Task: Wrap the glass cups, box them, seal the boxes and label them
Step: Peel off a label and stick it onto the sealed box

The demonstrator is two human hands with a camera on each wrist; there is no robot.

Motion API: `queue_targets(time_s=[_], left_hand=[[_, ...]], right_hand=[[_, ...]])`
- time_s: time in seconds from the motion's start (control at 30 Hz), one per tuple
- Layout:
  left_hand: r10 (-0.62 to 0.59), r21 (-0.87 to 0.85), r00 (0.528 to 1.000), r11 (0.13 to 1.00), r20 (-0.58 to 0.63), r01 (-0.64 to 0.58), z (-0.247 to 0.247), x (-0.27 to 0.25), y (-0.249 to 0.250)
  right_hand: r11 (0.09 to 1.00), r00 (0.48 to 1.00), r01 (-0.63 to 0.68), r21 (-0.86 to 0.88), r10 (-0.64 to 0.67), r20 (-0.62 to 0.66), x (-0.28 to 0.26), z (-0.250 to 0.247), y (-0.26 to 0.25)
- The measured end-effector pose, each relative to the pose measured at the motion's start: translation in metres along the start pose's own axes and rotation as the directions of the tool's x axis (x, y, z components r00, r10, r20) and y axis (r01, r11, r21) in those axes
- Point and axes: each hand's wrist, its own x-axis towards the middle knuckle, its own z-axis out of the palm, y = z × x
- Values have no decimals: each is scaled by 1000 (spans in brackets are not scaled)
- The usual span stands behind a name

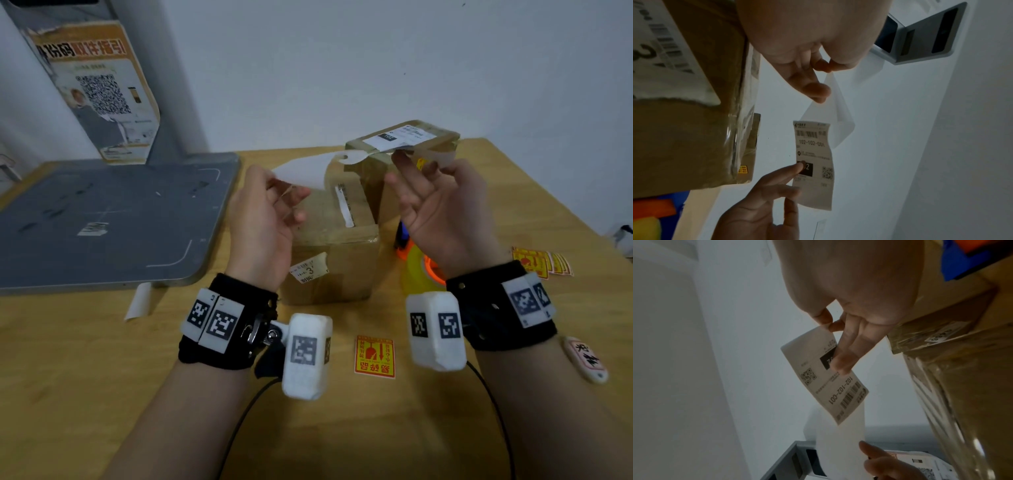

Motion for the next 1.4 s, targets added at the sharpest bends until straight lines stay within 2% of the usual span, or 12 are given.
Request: queue_targets(time_s=[0.17, 0.27, 0.43, 0.6, 0.7, 0.77, 0.83, 1.03, 1.13, 1.2, 1.27, 1.4], left_hand=[[-20, -92, 999, 996, -28, 17, -7, 6, 6], [26, -94, 995, 995, -94, -35, -11, 12, 11], [65, -183, 967, 977, -245, -112, -25, 23, 23], [152, -248, 892, 928, -425, -277, -49, 39, 34], [208, -73, 877, 962, -432, -264, -60, 39, 34], [174, 13, 856, 981, -488, -193, -57, 37, 34], [148, 62, 858, 989, -492, -135, -53, 40, 36], [218, 297, 925, 947, -313, -123, -28, 26, 37], [112, 304, 994, 947, -6, -105, -16, 9, 39], [-2, 390, 973, 916, 233, -92, -5, -6, 40], [-116, 467, 923, 881, 366, -74, 2, -15, 35], [-235, 411, 894, 910, 381, 64, 6, -22, 27]], right_hand=[[988, 998, -12, 151, 20, -51, 2, -4, 0], [981, 995, 30, 192, -10, -103, 6, -7, 1], [990, 992, 73, 123, -60, -107, 5, -5, 4], [994, 988, 105, -15, -106, -112, 0, 2, 6], [988, 986, 121, -98, -131, -103, -1, 3, 8], [980, 984, 133, -150, -149, -100, -1, 4, 9], [969, 980, 148, -197, -170, -101, -1, 5, 9], [930, 970, 195, -311, -231, -81, -2, 10, 10], [898, 967, 223, -379, -254, -33, -5, 14, 10], [869, 967, 244, -430, -250, 43, -9, 18, 9], [838, 960, 277, -471, -225, 164, -13, 21, 9], [730, 885, 425, -536, -209, 416, -17, 23, 10]])
